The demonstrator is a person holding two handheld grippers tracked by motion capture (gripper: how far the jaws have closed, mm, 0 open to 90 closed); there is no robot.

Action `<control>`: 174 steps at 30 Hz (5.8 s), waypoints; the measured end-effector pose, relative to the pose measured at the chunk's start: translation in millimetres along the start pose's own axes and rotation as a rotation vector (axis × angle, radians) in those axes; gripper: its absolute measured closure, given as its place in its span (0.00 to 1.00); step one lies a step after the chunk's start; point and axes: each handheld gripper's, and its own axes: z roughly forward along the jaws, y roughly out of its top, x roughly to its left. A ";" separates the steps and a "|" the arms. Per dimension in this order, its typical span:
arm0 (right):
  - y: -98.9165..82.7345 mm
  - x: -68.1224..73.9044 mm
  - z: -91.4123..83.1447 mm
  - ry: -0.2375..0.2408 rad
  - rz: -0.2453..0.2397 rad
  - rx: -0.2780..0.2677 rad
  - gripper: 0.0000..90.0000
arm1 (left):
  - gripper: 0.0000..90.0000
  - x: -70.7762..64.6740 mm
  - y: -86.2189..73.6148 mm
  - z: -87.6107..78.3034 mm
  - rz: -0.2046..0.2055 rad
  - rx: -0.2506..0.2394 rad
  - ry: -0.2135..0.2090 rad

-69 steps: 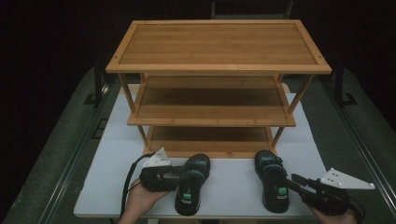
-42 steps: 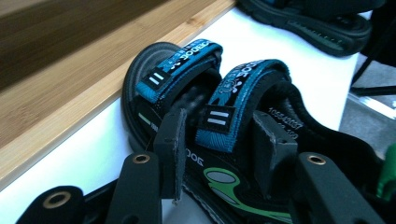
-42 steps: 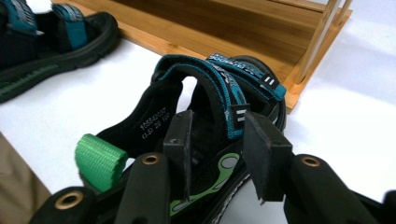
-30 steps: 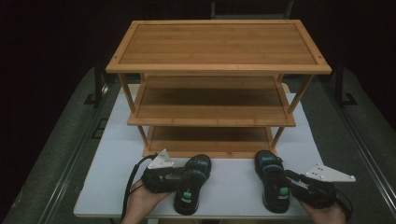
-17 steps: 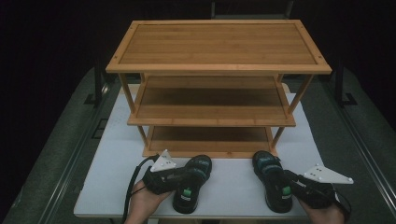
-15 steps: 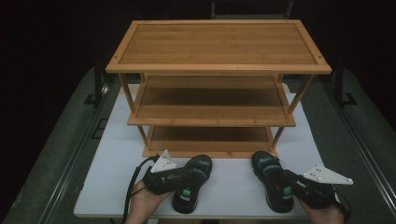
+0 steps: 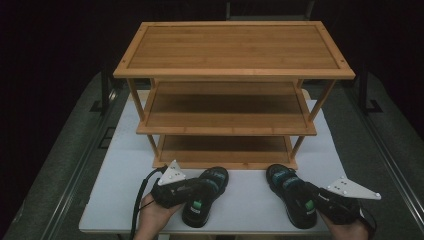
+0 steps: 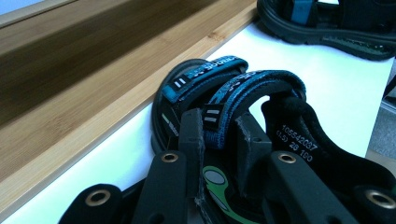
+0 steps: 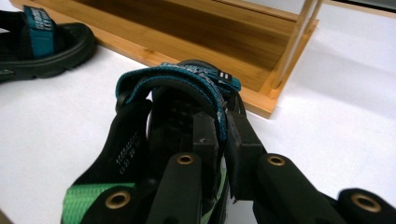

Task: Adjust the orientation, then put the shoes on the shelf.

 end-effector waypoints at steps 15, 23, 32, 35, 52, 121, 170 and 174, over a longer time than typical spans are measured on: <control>6.6 17.5 4.7 0.083 0.007 -0.005 0.93 | 0.84 1.1 5.0 -5.6 -0.021 -0.040 -0.004; 12.0 26.3 7.9 0.116 0.005 -0.008 0.93 | 0.85 1.2 6.6 -6.3 -0.021 -0.045 -0.004; 17.3 32.0 10.6 0.142 -0.001 -0.012 0.93 | 0.85 2.4 8.6 -7.8 -0.027 -0.053 -0.004; 18.6 33.4 11.2 0.145 -0.003 -0.010 0.93 | 0.85 2.4 9.0 -7.7 -0.031 -0.056 -0.005; 36.1 45.5 22.9 0.175 -0.018 -0.028 0.93 | 0.85 4.6 20.0 -6.6 -0.034 -0.082 -0.002; 81.2 66.7 88.2 0.064 0.075 -0.062 0.92 | 0.85 25.6 34.2 25.9 -0.109 -0.150 0.145; 90.5 76.1 116.6 0.055 0.107 -0.080 0.91 | 0.84 30.6 40.0 53.7 -0.124 -0.187 0.194; 90.5 76.1 117.3 0.053 0.108 -0.082 0.91 | 0.84 31.1 40.0 54.6 -0.123 -0.187 0.192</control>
